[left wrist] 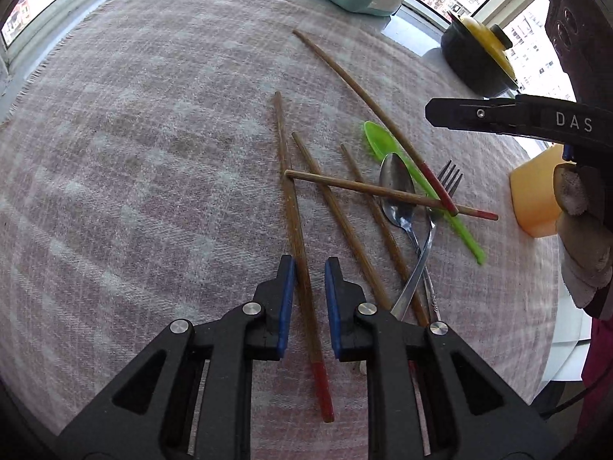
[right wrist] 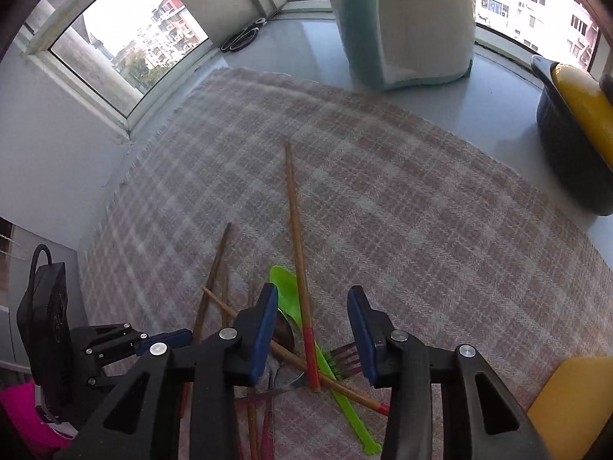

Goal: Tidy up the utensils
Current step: 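Grasp a red-tipped chopstick with the left tool while the right tool grasps another chopstick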

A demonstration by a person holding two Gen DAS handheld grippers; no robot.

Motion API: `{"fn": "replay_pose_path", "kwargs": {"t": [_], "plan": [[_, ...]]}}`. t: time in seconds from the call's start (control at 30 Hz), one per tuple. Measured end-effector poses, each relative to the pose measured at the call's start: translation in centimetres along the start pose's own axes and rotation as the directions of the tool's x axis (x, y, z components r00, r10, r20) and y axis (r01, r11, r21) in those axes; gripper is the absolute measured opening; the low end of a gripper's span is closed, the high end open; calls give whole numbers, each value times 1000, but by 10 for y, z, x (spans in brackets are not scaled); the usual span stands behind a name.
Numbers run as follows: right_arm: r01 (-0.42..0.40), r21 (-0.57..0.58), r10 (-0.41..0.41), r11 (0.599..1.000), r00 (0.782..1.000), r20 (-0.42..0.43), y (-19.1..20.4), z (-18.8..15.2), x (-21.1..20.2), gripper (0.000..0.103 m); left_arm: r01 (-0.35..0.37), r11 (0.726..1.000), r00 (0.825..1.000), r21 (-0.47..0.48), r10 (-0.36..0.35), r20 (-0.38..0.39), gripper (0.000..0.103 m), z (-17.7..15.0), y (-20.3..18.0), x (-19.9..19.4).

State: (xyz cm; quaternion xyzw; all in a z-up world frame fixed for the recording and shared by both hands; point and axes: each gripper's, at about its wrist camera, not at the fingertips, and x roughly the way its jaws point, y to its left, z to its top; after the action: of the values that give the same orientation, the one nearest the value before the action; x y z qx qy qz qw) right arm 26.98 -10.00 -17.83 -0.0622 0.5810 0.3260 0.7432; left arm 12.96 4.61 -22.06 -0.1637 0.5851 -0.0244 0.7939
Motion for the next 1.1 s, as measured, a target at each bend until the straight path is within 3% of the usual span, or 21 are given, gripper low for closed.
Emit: {"fn": "replay_pose_path", "kwargs": {"t": [0.3, 0.73, 0.93, 1.1], "plan": [[-3, -24, 1, 1000, 998, -60, 8, 25, 34, 32, -26, 999, 1000, 28, 26, 15, 7, -1, -1, 2], [45, -39, -49, 998, 994, -100, 13, 46, 63, 20, 7, 1000, 1000, -11, -7, 20, 6, -1, 5, 0], [84, -79, -91, 993, 990, -103, 22, 47, 68, 16, 21, 999, 999, -29, -20, 24, 6, -2, 8, -2], [135, -117, -147, 984, 984, -103, 30, 50, 72, 6, 8, 999, 999, -43, -7, 34, 5, -3, 14, -5]]}}
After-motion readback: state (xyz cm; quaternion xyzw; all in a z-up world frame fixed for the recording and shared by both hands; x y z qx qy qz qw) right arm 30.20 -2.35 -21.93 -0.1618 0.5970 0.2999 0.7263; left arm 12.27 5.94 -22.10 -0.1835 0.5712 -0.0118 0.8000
